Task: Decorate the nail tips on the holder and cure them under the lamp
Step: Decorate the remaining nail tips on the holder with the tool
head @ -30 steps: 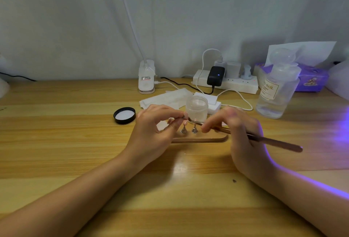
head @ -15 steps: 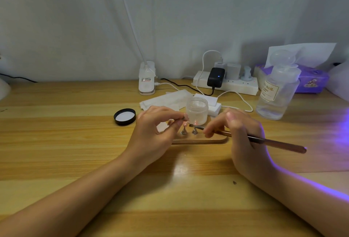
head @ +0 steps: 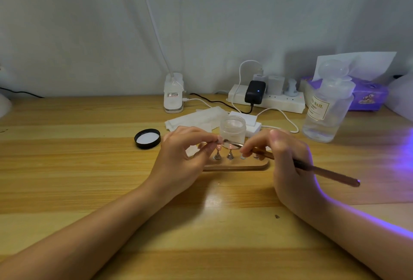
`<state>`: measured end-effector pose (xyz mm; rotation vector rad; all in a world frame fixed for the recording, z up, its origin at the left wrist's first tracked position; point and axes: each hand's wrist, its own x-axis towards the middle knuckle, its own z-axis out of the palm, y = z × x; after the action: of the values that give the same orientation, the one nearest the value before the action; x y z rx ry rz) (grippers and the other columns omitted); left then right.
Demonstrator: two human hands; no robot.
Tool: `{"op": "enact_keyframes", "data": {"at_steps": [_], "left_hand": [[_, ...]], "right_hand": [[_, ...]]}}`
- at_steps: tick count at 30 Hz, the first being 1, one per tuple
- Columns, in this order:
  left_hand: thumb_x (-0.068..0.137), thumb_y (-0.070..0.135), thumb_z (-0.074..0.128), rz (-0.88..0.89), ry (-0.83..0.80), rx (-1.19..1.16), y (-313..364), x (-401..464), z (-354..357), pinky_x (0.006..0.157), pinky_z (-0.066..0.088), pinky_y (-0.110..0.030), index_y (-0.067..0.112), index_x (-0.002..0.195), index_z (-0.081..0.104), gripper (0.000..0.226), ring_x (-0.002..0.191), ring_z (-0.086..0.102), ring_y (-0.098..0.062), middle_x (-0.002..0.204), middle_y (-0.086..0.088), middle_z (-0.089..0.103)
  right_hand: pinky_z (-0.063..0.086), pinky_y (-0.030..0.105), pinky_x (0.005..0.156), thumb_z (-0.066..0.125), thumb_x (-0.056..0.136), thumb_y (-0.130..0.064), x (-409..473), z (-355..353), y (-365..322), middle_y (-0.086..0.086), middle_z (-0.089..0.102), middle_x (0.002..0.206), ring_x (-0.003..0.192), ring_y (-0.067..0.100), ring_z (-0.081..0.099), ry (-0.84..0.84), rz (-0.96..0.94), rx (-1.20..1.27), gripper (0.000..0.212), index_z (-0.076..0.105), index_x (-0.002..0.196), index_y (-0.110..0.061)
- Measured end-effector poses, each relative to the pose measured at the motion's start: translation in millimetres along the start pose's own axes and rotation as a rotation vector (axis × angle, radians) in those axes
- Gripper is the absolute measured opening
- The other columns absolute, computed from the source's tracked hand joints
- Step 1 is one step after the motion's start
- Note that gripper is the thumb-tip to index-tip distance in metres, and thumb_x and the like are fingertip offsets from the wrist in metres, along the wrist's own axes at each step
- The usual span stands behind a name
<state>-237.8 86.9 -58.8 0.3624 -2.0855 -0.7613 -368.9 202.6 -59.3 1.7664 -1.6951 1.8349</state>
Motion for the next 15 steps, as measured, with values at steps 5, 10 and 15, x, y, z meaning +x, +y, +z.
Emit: {"op": "enact_keyframes", "data": {"at_steps": [5, 10, 15], "left_hand": [[0.079, 0.004, 0.068, -0.002, 0.006, -0.004, -0.7, -0.1, -0.3, 0.085, 0.043, -0.045, 0.026, 0.092, 0.066, 0.026, 0.089, 0.06, -0.016, 0.086, 0.01, 0.067], [0.079, 0.006, 0.067, 0.018, 0.016, -0.021, 1.8, 0.7, -2.1, 0.08, 0.042, -0.019, 0.024, 0.092, 0.067, 0.022, 0.088, 0.06, -0.006, 0.087, 0.009, 0.068], [0.076, 0.018, 0.066, -0.006, 0.033, -0.069, 2.6, 0.2, -3.8, 0.079, 0.045, -0.024, 0.019, 0.091, 0.071, 0.016, 0.089, 0.06, -0.013, 0.087, 0.004, 0.069]], "right_hand": [[0.042, 0.042, 0.07, 0.026, 0.092, -0.029, 0.0, 1.7, -2.5, -0.017, 0.061, 0.069, 0.074, -0.003, 0.056, -0.057, -0.004, -0.037, 0.038, 0.058, 0.073, -0.035], [0.036, 0.024, 0.06, 0.027, 0.092, -0.041, -1.2, -1.1, 2.0, 0.009, 0.055, 0.063, 0.057, 0.007, 0.049, 0.01, 0.079, 0.108, 0.044, 0.061, 0.067, -0.03], [0.046, 0.021, 0.059, 0.033, 0.092, -0.049, 1.8, -0.9, 0.8, -0.007, 0.065, 0.079, 0.065, 0.006, 0.057, 0.0, 0.082, 0.065, 0.028, 0.054, 0.102, -0.034]]}}
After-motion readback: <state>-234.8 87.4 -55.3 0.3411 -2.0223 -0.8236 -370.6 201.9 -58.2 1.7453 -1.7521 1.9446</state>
